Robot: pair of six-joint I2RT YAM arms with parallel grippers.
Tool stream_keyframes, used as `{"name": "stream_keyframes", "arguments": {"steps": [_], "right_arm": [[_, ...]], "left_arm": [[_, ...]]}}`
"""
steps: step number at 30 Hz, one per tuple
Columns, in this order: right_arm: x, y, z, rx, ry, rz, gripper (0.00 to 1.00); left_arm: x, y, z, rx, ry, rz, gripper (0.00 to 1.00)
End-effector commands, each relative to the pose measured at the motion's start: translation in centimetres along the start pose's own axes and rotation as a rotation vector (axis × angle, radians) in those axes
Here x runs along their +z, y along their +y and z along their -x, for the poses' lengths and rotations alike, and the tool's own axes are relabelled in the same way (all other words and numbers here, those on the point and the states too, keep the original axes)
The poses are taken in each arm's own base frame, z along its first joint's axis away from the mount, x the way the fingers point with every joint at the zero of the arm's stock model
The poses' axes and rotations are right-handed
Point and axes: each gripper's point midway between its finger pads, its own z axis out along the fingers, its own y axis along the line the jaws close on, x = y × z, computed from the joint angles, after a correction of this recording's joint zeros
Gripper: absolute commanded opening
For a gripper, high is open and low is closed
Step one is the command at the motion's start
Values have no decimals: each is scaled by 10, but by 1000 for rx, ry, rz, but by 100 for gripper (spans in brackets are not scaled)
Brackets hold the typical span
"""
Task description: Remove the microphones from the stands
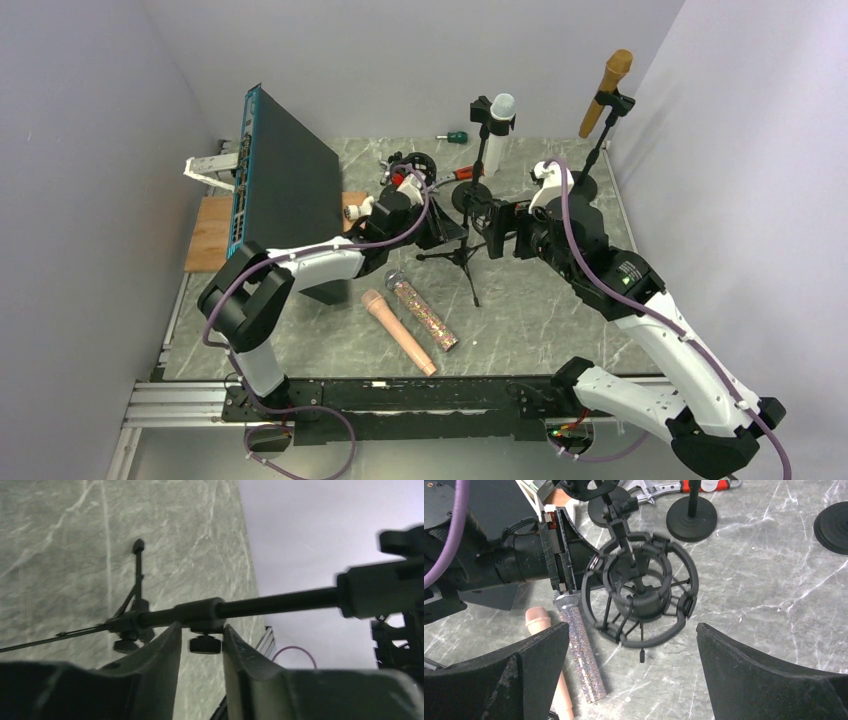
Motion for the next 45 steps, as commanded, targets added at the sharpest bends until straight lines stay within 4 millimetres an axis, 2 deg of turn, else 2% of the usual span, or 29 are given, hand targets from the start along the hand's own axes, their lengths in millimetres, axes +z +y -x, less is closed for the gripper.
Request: {"name": "stream_keyframes", "arguments": {"steps": [1, 2, 7, 12, 15, 18, 23, 29, 35, 39, 41, 43, 45], "right_arm": [[-1, 9, 16, -2, -61, 47, 100], [-2, 8, 15, -1, -60, 47, 100], [-3, 4, 8, -2, -47, 33, 100], [-4, 4, 4, 2, -43, 38, 100], [-4, 4, 2, 5, -41, 42, 100], [-5, 3, 1, 6, -37, 38, 100], [-8, 1, 2, 9, -44, 33, 100], [-10, 0, 3, 10, -51, 31, 100], [-8, 0, 3, 5, -50, 28, 100], [-9, 0, 4, 6, -54, 30, 100], [-9, 1, 4, 7, -52, 31, 100], [-9, 1, 4, 10, -52, 33, 100], [-9, 2, 3, 12, -52, 37, 100]], "left_arm": [[-9, 14, -4, 18, 39, -35, 48], [-12, 16, -3, 62, 29, -26, 55], [-27, 11, 1, 237, -11, -14, 67], [-35, 1, -2, 481, -36, 60, 70], [-36, -5, -4, 628, -47, 118, 68], [-32, -4, 2, 684, -51, 166, 62], [-21, -12, 5, 712, -35, 145, 58], [-11, -14, 3, 692, -19, 132, 45], [-8, -9, -3, 662, -2, 129, 47], [-7, -8, -5, 647, 2, 117, 36], [-6, -8, -6, 629, 12, 106, 23], [-4, -5, -6, 585, 29, 106, 3], [-4, -4, -9, 513, 59, 78, 0]]}}
